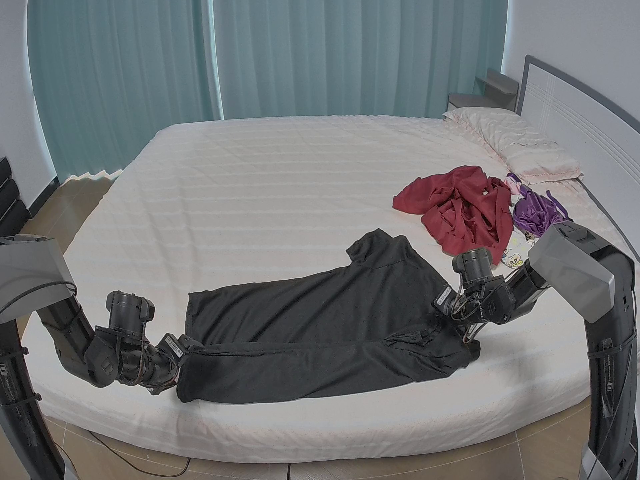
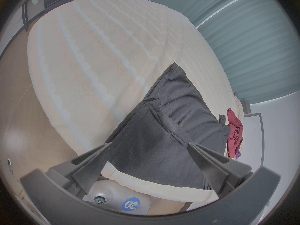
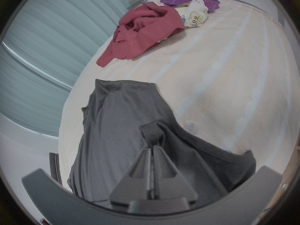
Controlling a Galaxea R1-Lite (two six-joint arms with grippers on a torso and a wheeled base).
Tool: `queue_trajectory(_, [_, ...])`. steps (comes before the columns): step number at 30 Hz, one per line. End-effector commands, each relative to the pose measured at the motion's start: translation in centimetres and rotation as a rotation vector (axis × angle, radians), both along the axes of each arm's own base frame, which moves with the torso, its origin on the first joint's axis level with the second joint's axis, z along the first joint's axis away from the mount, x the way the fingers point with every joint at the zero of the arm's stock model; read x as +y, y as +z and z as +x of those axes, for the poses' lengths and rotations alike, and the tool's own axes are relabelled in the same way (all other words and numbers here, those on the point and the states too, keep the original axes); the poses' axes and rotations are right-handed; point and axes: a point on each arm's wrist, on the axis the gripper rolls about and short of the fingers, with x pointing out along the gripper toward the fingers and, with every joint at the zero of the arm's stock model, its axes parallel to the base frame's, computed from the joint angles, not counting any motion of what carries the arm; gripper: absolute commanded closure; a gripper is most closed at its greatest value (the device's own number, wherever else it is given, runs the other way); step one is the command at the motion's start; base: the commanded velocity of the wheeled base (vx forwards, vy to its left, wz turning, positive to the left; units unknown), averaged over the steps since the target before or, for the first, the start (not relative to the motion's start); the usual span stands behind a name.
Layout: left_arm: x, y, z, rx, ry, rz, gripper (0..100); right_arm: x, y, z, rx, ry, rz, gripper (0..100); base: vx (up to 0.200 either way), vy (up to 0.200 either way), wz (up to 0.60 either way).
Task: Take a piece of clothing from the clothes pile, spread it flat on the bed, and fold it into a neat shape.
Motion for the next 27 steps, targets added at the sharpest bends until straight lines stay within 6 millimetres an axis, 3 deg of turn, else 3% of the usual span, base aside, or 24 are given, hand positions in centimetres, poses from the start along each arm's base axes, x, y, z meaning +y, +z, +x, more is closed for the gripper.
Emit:
queue_trajectory(1, [0.0,-0.1,-0.2,-0.005,0.0,0.001,0,0.0,0.6,-0.2,-0.002,0.001,-0.002,100,0.0,0.0,0.0])
queue_trajectory(7, [0.0,-0.3,-0.4,-0.024,-0.002,0.001,0,0.0,3.0,-0.9,-0.033,-0.001,-0.002,100,0.0,0.0,0.0])
queue_trajectory(14, [0.0,-0.3,-0.5,-0.027,-0.002,0.0,0,-0.2,6.9,-3.1,-0.065,0.012,0.003,100,0.0,0.0,0.0])
queue_trajectory(27, [0.0,-0.4,-0.5,-0.026,-0.003,0.001,0,0.0,9.2,-7.9,0.001,0.056,-0.011,100,0.0,0.0,0.0])
